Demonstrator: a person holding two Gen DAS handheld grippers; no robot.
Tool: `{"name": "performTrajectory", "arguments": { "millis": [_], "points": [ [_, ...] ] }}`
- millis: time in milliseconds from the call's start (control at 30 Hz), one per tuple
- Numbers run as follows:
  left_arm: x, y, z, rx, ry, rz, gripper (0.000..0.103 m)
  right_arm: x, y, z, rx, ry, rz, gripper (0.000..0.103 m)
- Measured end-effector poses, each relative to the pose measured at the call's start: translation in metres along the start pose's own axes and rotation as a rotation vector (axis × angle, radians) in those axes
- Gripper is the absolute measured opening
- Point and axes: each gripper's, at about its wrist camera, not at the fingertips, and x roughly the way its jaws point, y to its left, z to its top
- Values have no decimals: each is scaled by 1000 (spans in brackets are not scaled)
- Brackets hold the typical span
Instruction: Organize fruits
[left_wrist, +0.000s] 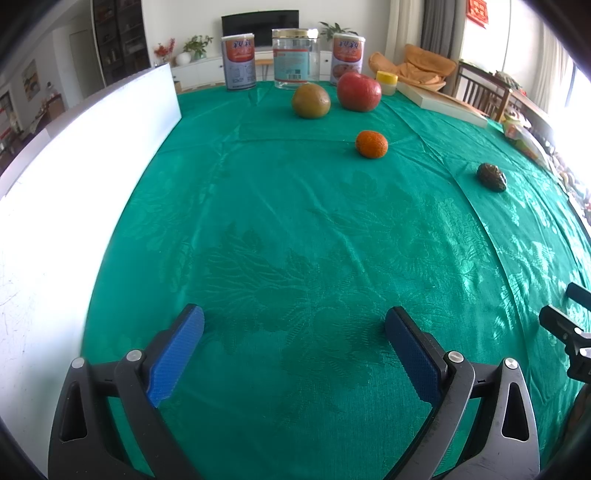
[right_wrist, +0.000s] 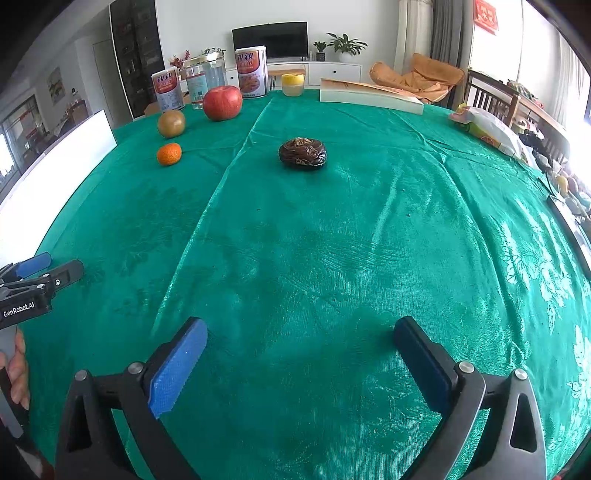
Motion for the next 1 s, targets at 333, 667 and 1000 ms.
{"name": "performTrajectory", "arguments": {
  "millis": [333,667,1000],
  "points": [
    [0,0,0,0,0,0,99,0,0,0,1,0,1,101],
    [1,1,0,0,1,3,100,1,1,1,3,0,14,103],
    [2,3,0,-1,3,11,101,2,2,1,-13,8,6,103]
  ]
}}
